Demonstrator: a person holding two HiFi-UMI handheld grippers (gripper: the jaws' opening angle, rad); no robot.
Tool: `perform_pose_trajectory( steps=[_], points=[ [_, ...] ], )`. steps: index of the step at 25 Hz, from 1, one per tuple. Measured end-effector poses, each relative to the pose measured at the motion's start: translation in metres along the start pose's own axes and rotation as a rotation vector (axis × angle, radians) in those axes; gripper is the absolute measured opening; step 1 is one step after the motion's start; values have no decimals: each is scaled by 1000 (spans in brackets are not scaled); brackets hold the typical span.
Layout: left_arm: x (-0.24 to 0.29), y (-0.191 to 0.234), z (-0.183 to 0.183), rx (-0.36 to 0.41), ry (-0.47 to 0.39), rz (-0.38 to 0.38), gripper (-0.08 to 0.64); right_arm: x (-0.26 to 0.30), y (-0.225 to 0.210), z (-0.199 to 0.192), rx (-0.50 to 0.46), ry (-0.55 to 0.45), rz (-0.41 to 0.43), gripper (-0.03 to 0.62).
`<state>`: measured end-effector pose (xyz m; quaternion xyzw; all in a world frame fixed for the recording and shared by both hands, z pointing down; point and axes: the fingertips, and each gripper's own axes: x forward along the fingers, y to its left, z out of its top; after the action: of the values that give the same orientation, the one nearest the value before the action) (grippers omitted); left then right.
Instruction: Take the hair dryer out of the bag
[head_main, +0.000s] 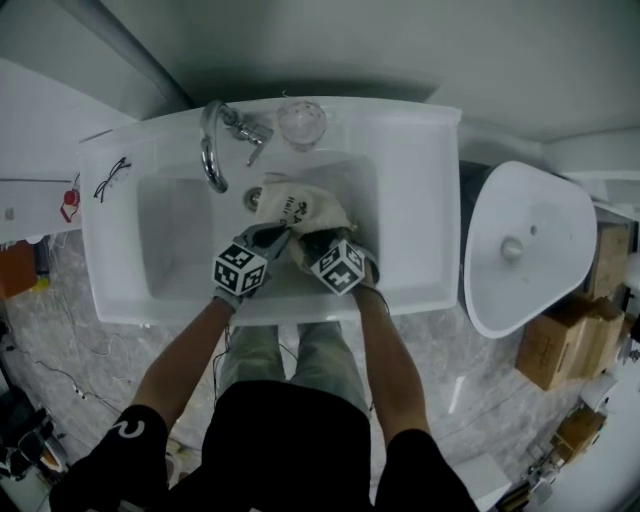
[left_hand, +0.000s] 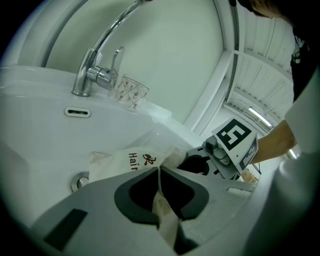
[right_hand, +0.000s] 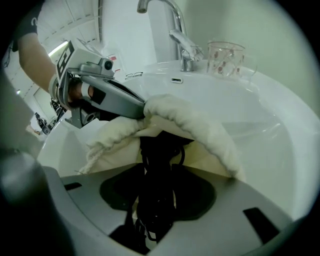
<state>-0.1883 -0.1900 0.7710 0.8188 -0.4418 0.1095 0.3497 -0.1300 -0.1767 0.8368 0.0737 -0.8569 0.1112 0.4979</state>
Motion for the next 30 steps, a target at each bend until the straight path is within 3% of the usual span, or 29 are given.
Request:
perform_pose_trajectory(
  steps=[6, 15, 20, 23, 30],
  points=[
    [1, -22, 20, 102, 29, 9, 12, -40, 1, -3, 94, 28, -50, 160],
    [-1, -76, 47, 225, 95, -67, 31, -119, -6, -9, 303, 18, -213, 134],
    [6, -94, 62, 229, 109, -47, 29, -162, -1, -14, 373, -47, -272, 84],
    [12, -101, 66, 213, 130, -35, 26, -174, 7, -31, 388, -46, -287, 77],
    [24, -110, 70, 242, 172, -22, 21, -213, 21, -41, 414, -144, -332, 69]
  ],
)
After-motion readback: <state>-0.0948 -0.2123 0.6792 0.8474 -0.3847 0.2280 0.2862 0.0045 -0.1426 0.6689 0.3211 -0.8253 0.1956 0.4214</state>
